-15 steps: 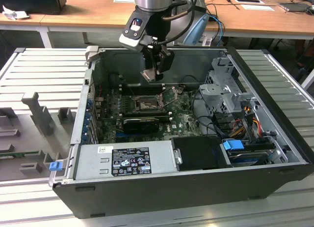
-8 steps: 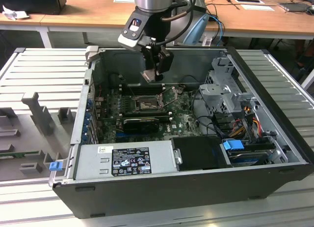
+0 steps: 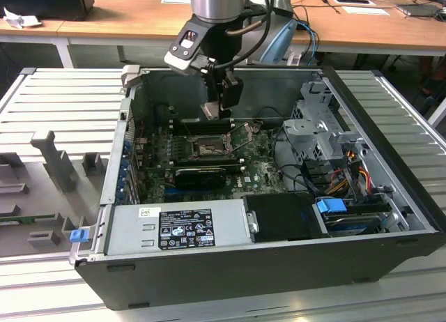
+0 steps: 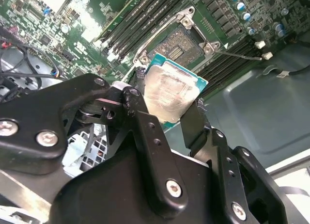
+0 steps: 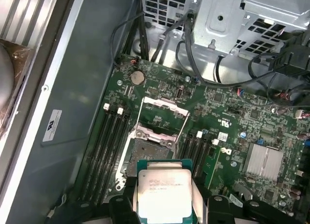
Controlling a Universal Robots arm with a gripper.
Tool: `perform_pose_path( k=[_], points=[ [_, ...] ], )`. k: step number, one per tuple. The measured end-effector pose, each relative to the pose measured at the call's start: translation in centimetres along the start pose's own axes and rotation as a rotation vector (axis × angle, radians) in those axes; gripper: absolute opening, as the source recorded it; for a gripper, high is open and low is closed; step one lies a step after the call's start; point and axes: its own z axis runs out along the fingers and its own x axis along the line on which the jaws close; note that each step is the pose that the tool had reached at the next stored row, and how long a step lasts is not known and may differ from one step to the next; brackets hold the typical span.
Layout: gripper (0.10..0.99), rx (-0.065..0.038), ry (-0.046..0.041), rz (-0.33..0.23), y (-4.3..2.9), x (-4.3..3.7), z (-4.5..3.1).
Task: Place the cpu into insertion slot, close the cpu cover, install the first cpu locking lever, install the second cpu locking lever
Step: 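Place the cpu into insertion slot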
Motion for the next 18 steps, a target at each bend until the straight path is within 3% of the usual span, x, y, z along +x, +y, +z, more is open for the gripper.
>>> perform_pose_path(
  k=[18],
  points=[
    [0.533,-0.002,-0.0113,0.136,-0.03,0.0,0.39]
  ],
)
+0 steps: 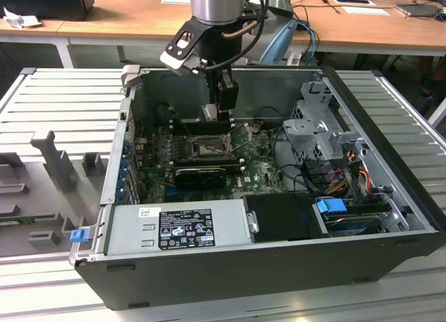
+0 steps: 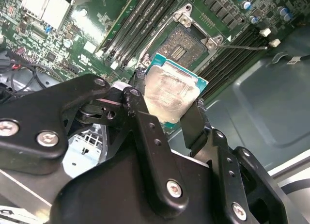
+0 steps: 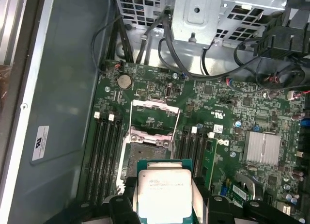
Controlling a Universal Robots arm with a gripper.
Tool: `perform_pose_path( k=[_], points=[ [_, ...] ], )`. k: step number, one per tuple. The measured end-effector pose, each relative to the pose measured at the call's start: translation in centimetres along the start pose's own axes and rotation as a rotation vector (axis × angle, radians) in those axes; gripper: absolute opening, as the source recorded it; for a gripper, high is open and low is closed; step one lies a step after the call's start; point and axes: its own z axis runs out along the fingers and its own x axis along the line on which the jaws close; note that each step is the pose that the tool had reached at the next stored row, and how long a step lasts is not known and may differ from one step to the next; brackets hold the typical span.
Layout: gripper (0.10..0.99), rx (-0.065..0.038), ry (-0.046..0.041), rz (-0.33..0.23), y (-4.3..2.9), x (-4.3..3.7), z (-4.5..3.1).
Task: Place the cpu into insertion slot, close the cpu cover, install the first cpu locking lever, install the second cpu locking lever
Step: 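Place the cpu into insertion slot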
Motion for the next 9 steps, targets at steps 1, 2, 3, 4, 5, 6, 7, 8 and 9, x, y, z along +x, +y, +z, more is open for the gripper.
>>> perform_pose_path(
  k=[1,2,3,4,5,6,7,8,9],
  points=[
    [0.533,0.0,-0.0008,0.01,0.0,0.0,0.03],
    [0.533,0.0,-0.0019,0.022,-0.01,0.0,0.07],
    [0.533,0.0,-0.0026,0.031,-0.01,0.0,0.08],
    [0.533,0.0,-0.0035,0.041,-0.02,0.0,0.1],
    [0.533,0.0,-0.0039,0.047,-0.03,0.0,0.11],
    [0.533,-0.001,-0.0042,0.054,-0.04,0.0,0.18],
    [0.533,-0.001,-0.0045,0.059,-0.06,0.0,0.24],
    [0.533,-0.001,-0.005,0.063,-0.07,0.0,0.3],
    [0.533,-0.001,-0.0054,0.067,-0.08,0.0,0.42]
  ],
)
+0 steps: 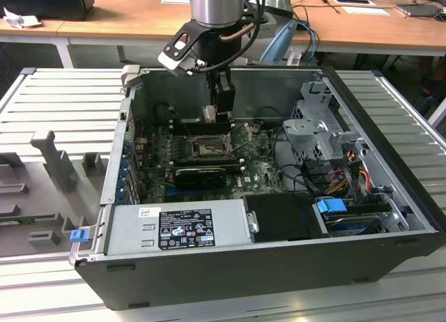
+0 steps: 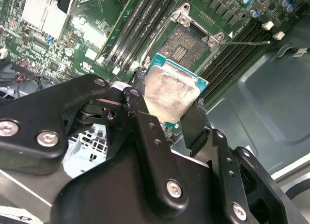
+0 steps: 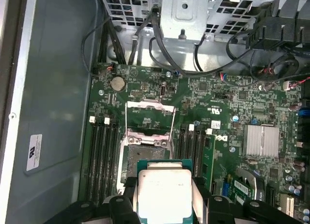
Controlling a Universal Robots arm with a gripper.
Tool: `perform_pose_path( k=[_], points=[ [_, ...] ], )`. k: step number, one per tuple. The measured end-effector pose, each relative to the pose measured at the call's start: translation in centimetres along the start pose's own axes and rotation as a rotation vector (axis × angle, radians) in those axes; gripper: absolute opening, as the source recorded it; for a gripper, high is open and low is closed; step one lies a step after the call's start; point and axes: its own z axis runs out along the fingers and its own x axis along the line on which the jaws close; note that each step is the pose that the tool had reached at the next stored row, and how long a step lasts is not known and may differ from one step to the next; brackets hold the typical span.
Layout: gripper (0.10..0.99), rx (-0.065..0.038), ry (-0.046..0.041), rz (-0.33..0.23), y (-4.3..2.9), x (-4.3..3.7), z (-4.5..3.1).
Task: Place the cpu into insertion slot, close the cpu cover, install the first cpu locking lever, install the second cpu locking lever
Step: 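Place the cpu into insertion slot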
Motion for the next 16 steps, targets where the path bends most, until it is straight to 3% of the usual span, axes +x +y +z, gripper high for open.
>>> perform_pose_path(
  k=[4,16],
  points=[
    [0.533,0.002,-0.001,0.015,-0.09,-0.01,0.99],
    [0.533,0.009,-0.0009,0.02,-0.13,-0.01,1.61]
  ],
)
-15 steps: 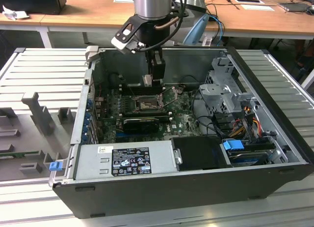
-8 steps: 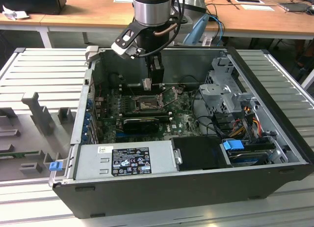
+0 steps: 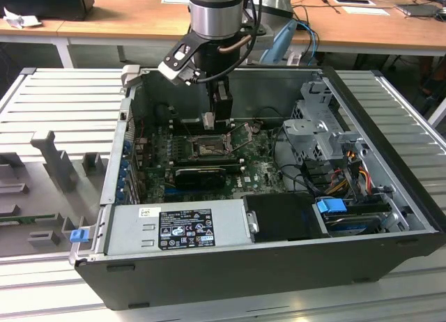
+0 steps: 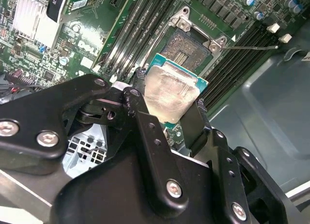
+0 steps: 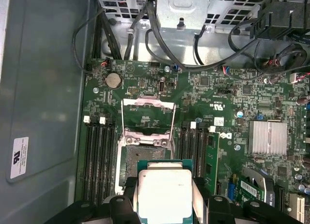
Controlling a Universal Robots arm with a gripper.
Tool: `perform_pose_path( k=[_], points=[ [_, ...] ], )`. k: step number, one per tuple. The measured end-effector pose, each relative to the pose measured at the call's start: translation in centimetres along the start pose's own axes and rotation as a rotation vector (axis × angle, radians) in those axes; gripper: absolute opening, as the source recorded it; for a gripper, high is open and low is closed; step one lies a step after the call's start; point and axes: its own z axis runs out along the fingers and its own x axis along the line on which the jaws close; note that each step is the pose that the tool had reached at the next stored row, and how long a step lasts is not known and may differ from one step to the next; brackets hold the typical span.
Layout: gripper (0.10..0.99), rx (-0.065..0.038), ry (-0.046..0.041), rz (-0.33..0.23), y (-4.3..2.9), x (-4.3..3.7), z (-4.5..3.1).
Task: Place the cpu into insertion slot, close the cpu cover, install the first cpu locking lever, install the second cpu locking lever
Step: 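Place the cpu into insertion slot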
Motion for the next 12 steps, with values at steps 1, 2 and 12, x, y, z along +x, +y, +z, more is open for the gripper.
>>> perform_pose_path(
  k=[1,2,12],
  points=[
    [0.533,0.0,0.0,0.0,0.0,0.0,0.03],
    [0.533,0.0,0.0,0.0,0.0,0.0,0.05],
    [0.533,0.006,0.0002,0.003,-0.04,-0.01,0.57]
  ],
)
